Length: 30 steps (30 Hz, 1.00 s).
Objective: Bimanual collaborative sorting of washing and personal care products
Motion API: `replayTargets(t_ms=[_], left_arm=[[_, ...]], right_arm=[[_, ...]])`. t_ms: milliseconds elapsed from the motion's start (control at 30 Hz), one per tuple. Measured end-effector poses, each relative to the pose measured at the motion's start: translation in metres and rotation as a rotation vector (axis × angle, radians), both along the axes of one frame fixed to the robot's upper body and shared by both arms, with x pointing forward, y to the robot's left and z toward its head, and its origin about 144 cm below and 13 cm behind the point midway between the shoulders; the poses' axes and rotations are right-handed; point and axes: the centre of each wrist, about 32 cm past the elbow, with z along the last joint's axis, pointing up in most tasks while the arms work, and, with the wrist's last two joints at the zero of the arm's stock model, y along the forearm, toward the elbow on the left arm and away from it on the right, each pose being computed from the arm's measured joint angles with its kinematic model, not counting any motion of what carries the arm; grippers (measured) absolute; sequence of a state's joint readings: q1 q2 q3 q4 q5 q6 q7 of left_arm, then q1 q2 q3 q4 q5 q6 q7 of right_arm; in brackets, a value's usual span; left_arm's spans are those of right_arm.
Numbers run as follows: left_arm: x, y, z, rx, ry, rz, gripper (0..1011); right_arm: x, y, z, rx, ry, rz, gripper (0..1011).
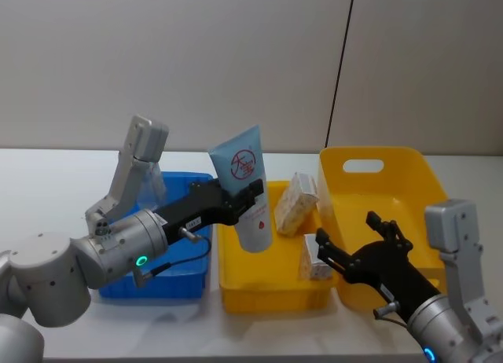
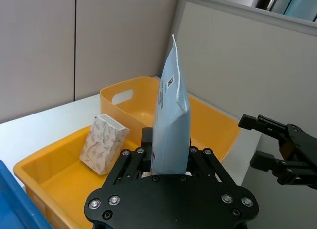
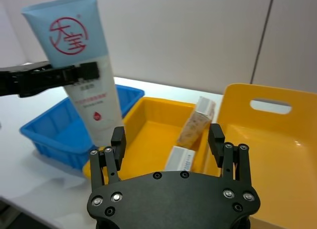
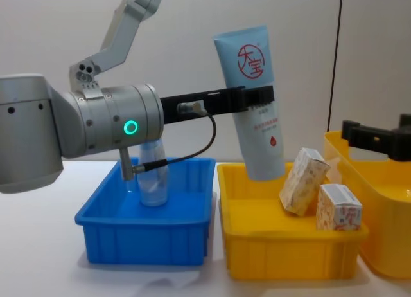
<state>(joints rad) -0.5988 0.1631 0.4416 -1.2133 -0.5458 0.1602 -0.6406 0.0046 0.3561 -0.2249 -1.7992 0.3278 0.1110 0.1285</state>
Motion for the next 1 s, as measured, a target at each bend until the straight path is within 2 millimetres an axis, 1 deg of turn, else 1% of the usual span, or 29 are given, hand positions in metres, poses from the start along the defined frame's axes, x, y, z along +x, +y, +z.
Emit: replayTargets(t_ms=[467, 667, 1000], left_arm=[[0.0, -0.002, 0.001, -0.001, 0.005, -0.019, 287], [0.0, -0.003, 0.001, -0.001, 0.005, -0.022, 287], [0.0, -0.003, 0.001, -0.001, 0.006, -0.025, 287]], right_arm=[[0.012, 0.003, 0.024, -0.049, 0.092, 0.179, 1003], [0.018, 0.008, 0.029, -0.092, 0.124, 0.224, 1003], [0.028, 0.016, 0.03, -0.175, 0.131, 0.228, 1003]])
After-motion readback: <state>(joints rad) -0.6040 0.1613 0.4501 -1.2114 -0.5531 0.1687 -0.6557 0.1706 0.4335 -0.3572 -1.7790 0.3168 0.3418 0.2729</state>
